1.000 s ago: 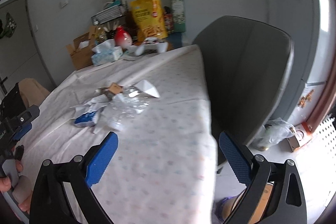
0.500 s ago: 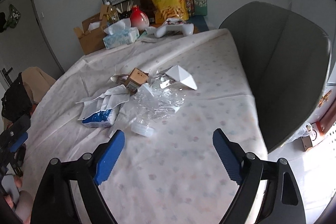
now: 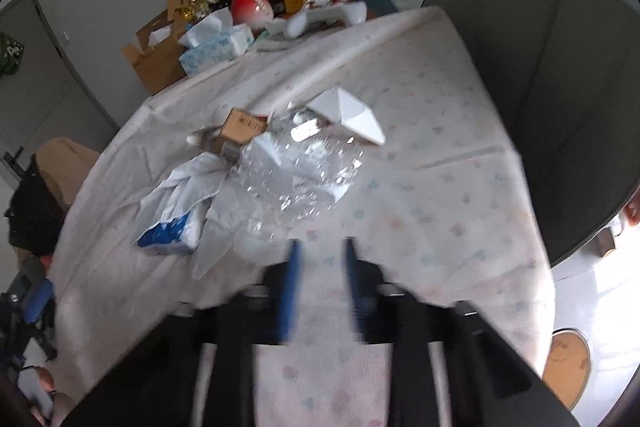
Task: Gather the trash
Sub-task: 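Grasp the clear plastic bottle with the right tool while the left grasps the white mask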
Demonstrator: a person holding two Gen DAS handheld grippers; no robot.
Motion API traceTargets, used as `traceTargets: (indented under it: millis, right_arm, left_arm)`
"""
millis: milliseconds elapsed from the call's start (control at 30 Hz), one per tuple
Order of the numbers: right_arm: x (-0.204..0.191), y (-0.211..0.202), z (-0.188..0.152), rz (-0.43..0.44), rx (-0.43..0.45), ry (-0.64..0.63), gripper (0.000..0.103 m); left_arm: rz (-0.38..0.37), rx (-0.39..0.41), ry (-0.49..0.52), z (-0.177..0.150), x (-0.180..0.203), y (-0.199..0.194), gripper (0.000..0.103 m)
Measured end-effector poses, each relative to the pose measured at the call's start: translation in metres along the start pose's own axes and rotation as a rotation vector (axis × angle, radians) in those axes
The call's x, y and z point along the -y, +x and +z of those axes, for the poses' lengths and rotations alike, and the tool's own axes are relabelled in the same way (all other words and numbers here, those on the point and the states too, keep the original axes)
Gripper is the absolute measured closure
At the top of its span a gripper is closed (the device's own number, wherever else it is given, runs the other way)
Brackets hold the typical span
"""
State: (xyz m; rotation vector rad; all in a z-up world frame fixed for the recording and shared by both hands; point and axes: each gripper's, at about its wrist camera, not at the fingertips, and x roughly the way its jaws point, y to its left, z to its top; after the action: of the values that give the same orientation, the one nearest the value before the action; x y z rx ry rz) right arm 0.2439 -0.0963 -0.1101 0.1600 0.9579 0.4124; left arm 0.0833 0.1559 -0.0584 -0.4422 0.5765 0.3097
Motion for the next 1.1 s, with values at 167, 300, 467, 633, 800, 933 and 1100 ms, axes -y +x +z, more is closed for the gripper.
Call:
traceTargets:
  millis: [167,300,467,633,800,933,1100]
  right_arm:
    - [-0.002,-0.006,-0.006,0.021,0.001,-0.019,0.097]
    - [-0.003,-0.012,-0.006,0.043,-0.002,-0.007,0.088]
    - [-0.012,-0.016,-0.004,0.047,0.031,-0.011,0.052]
    - [-0.021,-0.002,0.005,0.071,0.006,0.011,0.052]
    - [-0.017,0.024,0.014,0.112,-0.056,0.07,0.071]
    - [-0.01,0.02,0.011,0.136,-0.054,0.094,0.071]
    - [0.003,0.002,0.001,0.166,-0.044,0.113,0.071]
  left_arm:
    - [-0.011,-0.001,-0.001,0.001,0.0,0.0,0.006]
    - [-0.014,0.005,-0.014,0.003,-0.005,-0.001,0.006]
    - [-0.01,0.008,-0.028,0.008,-0.009,0.001,0.006]
    - [-0.026,-0.005,-0.028,0.014,-0.005,0.009,0.006]
    - [-0.065,-0.032,-0.022,0.02,0.01,0.022,0.006]
    - [-0.097,-0.068,-0.004,0.02,0.028,0.036,0.006]
    - [-0.132,-0.153,-0.036,0.007,0.041,0.061,0.01]
